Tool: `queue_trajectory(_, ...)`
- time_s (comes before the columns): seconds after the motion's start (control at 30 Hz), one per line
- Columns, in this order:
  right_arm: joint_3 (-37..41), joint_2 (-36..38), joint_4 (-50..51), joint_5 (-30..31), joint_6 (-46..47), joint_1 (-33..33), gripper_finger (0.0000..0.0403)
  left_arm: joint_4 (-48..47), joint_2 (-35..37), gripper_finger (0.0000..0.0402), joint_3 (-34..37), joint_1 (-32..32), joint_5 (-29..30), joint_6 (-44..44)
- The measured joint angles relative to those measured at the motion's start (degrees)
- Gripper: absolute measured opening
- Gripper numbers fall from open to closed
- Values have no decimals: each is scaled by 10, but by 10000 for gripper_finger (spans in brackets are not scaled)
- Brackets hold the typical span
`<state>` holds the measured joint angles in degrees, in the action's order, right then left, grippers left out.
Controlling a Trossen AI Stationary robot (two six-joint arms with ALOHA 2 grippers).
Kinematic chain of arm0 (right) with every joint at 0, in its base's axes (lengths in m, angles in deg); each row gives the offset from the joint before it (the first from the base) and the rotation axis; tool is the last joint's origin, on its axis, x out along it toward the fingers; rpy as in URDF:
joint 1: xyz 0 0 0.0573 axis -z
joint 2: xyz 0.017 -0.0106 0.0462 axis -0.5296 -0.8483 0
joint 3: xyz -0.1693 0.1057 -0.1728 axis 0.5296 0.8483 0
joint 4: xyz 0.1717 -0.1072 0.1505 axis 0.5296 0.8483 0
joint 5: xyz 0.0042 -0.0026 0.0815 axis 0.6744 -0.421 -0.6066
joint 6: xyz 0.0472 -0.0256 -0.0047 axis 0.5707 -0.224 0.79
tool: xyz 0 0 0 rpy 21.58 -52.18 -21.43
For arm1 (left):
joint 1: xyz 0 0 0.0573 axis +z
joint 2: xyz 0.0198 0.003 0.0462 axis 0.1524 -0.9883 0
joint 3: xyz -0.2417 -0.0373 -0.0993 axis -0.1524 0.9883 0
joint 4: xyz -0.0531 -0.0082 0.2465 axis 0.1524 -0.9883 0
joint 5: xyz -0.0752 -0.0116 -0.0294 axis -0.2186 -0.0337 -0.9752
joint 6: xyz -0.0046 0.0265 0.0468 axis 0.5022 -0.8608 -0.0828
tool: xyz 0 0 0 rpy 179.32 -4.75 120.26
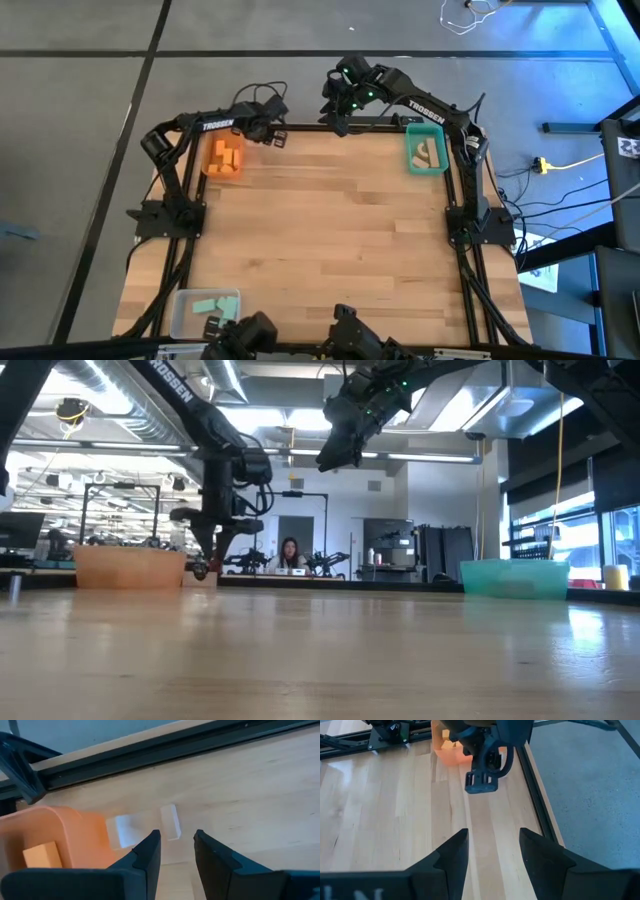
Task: Sort & place blocks by color
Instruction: Put the brown block into the blue bin
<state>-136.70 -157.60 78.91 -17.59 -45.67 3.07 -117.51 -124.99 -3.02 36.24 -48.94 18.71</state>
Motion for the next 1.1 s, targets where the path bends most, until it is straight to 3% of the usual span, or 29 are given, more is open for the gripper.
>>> queue_trajectory(0.47,0,0,-1,0,0,0,175,5,-43,108,0,4,-9,1)
queue_trajectory(1.1,0,0,-1,0,0,0,175,25,-44,108,0,29,-5,1)
